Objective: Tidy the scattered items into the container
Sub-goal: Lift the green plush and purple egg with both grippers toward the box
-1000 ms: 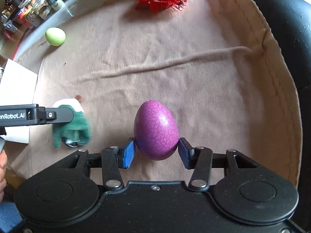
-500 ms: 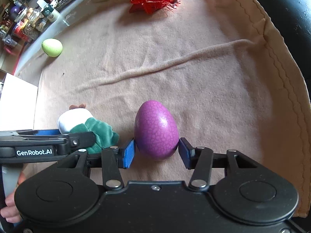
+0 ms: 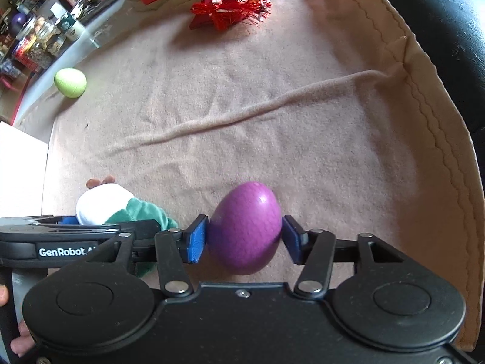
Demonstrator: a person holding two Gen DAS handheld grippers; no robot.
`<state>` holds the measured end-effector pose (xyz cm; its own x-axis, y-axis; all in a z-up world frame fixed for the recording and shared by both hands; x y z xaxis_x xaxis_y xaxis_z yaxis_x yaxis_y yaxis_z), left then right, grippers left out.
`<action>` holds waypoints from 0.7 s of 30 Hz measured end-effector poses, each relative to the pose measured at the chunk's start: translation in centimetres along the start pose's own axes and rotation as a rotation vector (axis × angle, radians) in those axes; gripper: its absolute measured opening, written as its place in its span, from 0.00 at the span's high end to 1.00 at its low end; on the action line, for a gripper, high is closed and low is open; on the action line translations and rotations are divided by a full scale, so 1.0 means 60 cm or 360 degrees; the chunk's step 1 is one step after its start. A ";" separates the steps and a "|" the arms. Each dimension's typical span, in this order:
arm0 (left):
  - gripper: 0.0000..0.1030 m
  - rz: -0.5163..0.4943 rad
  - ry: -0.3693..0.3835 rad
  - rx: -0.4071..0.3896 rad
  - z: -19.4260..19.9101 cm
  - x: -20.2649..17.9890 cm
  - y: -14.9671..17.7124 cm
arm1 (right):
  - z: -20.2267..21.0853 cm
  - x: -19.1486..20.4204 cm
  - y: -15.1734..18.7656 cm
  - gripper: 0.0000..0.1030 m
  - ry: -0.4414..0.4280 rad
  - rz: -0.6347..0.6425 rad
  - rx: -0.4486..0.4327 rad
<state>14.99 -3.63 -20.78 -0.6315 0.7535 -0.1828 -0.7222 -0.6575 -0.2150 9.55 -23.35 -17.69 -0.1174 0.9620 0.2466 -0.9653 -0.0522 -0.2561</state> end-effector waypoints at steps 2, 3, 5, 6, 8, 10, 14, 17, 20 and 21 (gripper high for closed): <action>0.12 -0.0055 -0.0042 -0.0005 -0.003 -0.008 0.003 | 0.001 -0.003 0.004 0.50 -0.0010 -0.0013 0.0001; 0.15 -0.0083 -0.0068 -0.0018 -0.003 -0.013 0.005 | 0.002 -0.004 0.005 0.51 -0.0015 -0.0019 -0.0002; 0.24 -0.0139 -0.0103 -0.0044 0.000 -0.021 0.007 | 0.003 -0.007 0.008 0.51 -0.0032 -0.0048 -0.0007; 0.36 -0.0159 -0.0100 -0.0051 0.003 -0.025 0.007 | 0.003 -0.010 0.009 0.51 -0.0046 -0.0069 -0.0005; 0.43 -0.0151 -0.0075 -0.0041 0.008 -0.029 0.006 | 0.003 -0.018 0.010 0.51 -0.0079 -0.0119 0.0000; 0.44 -0.0132 -0.0079 -0.0036 0.009 -0.028 0.007 | 0.002 -0.022 0.010 0.51 -0.0109 -0.0149 0.0011; 0.48 -0.0138 -0.0106 -0.0016 0.013 -0.031 0.011 | -0.004 -0.015 0.017 0.51 -0.0093 -0.0111 0.0033; 0.48 -0.0150 -0.0136 -0.0018 0.023 -0.032 0.014 | -0.005 -0.005 0.020 0.49 -0.0046 -0.0081 0.0007; 0.48 -0.0211 -0.0187 -0.0010 0.036 -0.035 0.019 | -0.005 0.002 0.022 0.51 -0.0006 -0.0053 -0.0013; 0.48 -0.0232 -0.0205 -0.0007 0.042 -0.036 0.021 | -0.005 0.005 0.023 0.51 0.0011 -0.0033 -0.0012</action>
<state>14.72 -6.10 -18.21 -0.5517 0.8337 -0.0250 -0.8075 -0.5414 -0.2343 8.24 -23.07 -18.24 -0.0955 0.9646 0.2458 -0.9656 -0.0298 -0.2581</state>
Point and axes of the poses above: each gripper's, at about its wrist camera, not at the fingertips, and z roughly against the way its jaws point, x to its left, y to its underside, the point moved 4 cm from there along -z, roughly the way its jaws point, and after that the axes turned 1 degree about y, right-handed, at the moved point
